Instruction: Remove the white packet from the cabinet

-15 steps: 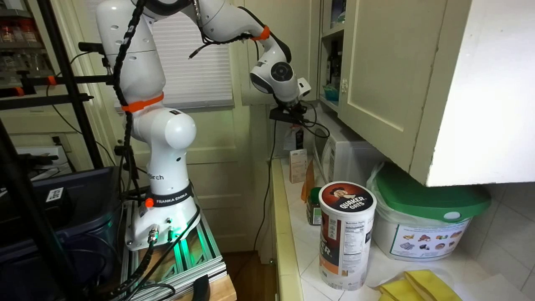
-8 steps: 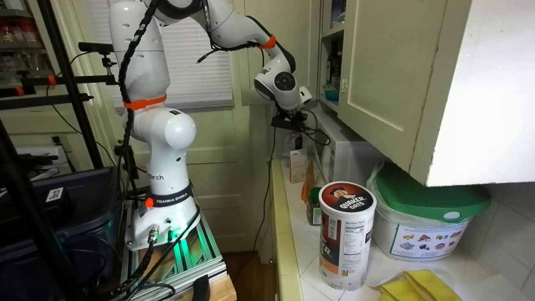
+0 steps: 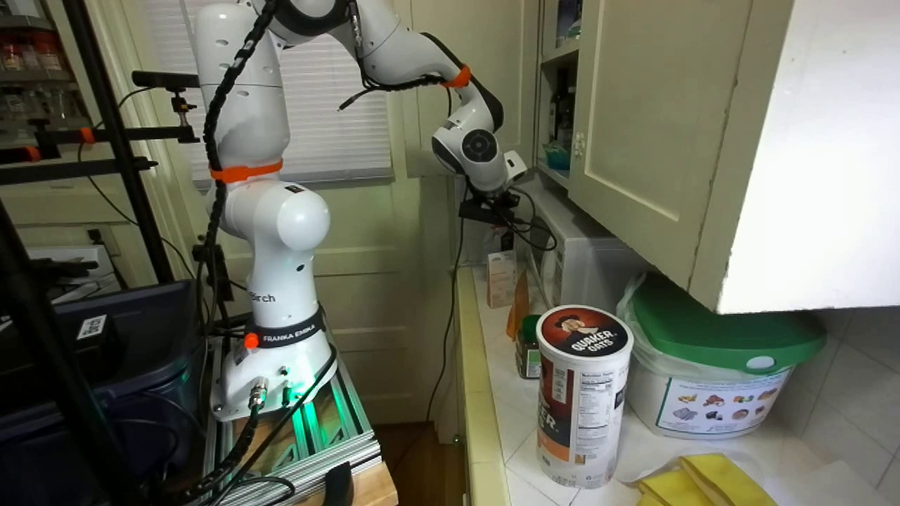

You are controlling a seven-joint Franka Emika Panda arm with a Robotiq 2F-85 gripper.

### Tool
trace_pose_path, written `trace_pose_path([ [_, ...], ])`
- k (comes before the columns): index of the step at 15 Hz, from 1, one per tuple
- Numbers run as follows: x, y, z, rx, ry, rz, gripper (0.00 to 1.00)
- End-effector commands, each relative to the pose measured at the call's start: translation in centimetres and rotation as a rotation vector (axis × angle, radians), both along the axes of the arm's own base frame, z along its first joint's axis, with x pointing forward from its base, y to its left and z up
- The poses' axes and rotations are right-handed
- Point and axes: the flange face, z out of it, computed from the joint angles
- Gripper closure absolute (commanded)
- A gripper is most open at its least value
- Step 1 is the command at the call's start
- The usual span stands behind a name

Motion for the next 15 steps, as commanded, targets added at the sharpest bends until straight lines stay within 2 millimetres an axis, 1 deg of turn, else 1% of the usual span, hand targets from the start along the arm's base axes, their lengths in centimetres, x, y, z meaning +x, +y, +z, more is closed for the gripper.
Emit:
trace_pose_path([
  [1,1.9,0.5,-1.9,0.016,-0.080,-0.056,0.99],
  [5,3.0,1.3,-3.9,0.021,-0.156,-0.164,0.99],
  [7,3.2,1.8,-5.1,0.013,-0.171,-0.202,0.99],
  [11,2.7,3.6,-7.8,0.017,-0.143,-0.199,0.99],
  [14,2.7,4.2,-9.0,0.009,-0.143,-0.175,0.99],
  [15,2.6,4.4,-9.2,0.004,-0.129,-0.161,0.75],
])
